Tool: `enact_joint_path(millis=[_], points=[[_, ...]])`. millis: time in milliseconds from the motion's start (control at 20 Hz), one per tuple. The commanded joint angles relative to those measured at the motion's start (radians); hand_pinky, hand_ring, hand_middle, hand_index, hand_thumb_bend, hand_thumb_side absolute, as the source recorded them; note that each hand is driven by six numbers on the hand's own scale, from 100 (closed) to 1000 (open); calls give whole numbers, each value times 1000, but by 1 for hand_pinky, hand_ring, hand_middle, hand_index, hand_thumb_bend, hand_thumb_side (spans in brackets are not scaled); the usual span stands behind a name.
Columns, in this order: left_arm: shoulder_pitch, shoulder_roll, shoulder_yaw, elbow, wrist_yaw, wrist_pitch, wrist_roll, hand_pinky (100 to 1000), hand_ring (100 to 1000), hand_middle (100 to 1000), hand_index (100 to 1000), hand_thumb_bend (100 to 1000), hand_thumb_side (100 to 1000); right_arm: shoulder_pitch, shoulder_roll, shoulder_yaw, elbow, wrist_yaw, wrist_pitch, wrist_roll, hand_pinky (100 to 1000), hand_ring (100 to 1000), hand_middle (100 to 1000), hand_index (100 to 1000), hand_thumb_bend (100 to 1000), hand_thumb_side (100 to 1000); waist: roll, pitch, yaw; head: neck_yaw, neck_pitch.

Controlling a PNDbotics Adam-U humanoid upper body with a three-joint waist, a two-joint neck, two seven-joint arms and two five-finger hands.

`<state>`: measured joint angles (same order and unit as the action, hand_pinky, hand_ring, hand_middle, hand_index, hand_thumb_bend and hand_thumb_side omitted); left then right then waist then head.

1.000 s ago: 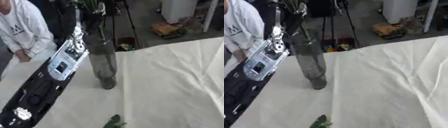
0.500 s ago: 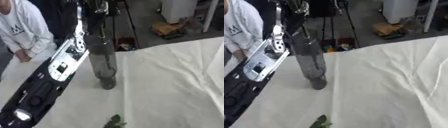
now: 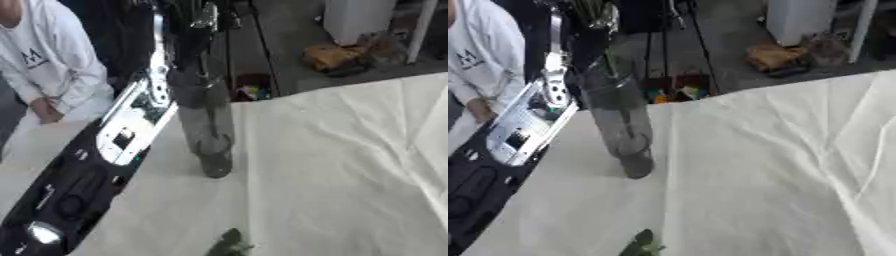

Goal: Arrange flowers into the vase.

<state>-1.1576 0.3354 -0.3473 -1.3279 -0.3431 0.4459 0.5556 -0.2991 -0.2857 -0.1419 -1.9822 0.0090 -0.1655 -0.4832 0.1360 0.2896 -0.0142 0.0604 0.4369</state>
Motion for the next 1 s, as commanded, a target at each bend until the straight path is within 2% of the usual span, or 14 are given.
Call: enact_joint_path(millis=[50,1000], points=[[-12,24,1,-6,4,-2,-10,576,457,316,401,318,670,-12,-8,-5,-18,2,0,-1,796,641,448,849,100,965,-9,-17,2,2,-11],[2,21,-8,15,20,13,-40,580,457,318,400,327,677,-9,-8,-7,-18,2,3,-3,798,644,446,849,100,969,-5,-16,0,2,-12]])
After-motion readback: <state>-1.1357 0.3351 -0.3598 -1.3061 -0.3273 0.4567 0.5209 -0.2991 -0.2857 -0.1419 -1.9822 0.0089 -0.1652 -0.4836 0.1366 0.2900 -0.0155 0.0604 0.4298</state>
